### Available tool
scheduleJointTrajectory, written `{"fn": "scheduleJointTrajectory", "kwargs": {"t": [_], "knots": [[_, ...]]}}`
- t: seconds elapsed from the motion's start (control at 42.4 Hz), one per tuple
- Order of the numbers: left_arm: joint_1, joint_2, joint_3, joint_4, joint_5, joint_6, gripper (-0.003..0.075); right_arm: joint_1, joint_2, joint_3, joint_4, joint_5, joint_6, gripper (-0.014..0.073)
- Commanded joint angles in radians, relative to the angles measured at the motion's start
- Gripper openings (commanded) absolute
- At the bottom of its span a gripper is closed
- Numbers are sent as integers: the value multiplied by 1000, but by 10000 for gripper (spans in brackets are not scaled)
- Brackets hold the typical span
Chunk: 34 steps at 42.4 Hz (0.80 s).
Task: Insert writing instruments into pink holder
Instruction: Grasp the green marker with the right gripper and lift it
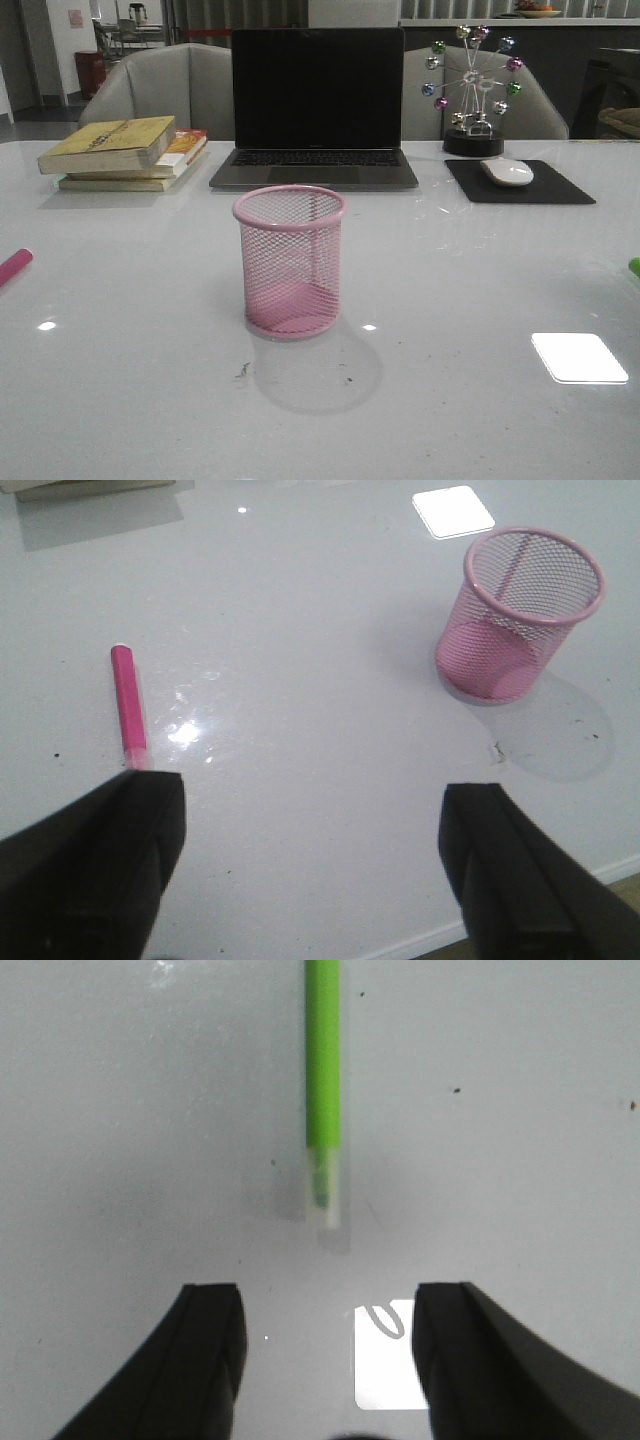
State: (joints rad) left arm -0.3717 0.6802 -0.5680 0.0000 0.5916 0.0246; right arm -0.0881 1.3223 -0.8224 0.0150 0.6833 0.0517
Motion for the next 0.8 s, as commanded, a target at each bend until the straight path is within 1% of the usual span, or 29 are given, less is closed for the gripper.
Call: {"fn": "scheduleJointTrajectory", "kwargs": {"t": [0.0,0.165,0.378,0.684,0.732,0.779], "knots": [[-21,8,-32,5,-82,-2,579,-11,89,-109,-15,-48,1,487],[-21,11,-32,5,-82,-2,579,-11,263,-245,-15,-41,-8,487],[-21,11,-32,0,-82,-2,579,-10,441,-393,-15,-20,-9,487],[-21,11,-32,0,-82,-2,579,-10,590,-528,-15,65,-52,487],[-21,11,-32,0,-82,-2,579,-10,597,-535,-15,66,-52,477],[-21,11,-32,0,-82,-2,579,-10,600,-538,-15,66,-52,437]]}}
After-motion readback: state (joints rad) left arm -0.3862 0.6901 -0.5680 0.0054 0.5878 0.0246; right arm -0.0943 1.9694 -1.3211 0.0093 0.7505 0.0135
